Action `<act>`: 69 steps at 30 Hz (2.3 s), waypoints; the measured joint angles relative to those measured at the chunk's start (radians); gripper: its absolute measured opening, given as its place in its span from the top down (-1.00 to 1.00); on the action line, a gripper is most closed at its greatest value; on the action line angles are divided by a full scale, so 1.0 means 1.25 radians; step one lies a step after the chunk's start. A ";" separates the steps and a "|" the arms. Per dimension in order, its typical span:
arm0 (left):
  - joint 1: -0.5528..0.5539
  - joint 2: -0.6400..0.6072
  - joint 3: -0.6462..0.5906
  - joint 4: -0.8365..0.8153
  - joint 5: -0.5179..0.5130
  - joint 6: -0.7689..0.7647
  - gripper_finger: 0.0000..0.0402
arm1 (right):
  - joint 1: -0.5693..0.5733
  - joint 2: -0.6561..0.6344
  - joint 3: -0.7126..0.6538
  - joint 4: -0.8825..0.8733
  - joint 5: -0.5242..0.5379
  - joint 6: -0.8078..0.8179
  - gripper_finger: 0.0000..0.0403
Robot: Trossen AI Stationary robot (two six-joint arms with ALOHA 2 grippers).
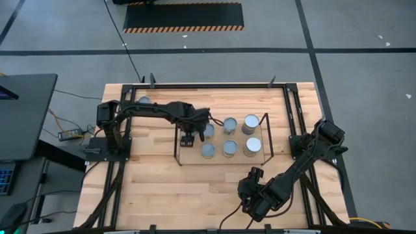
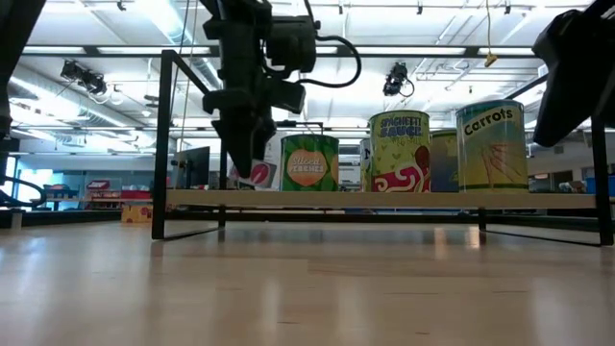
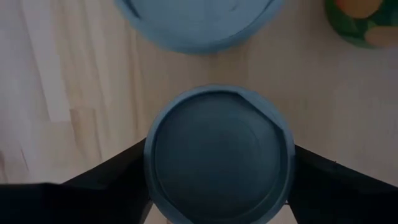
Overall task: Pick and place cans onto a shelf
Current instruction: Put the canned salmon on the shelf
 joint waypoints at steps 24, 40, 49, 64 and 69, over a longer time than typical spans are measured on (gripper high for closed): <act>0.006 0.031 0.001 -0.006 -0.012 0.045 -0.57 | 0.002 0.000 0.000 0.040 -0.047 0.000 -0.72; 0.006 0.031 0.001 -0.046 -0.044 0.063 -0.57 | 0.002 0.000 0.000 0.047 -0.048 0.003 -0.72; 0.006 0.031 0.001 -0.055 -0.042 0.072 -0.53 | 0.002 0.000 0.000 0.048 -0.048 0.001 -0.72; 0.006 0.031 0.006 -0.043 -0.064 0.064 -0.76 | 0.002 0.000 0.000 0.048 -0.048 0.000 -0.72; 0.006 0.031 0.023 -0.043 -0.067 0.064 -0.76 | 0.002 0.000 0.000 0.048 -0.048 0.000 -0.72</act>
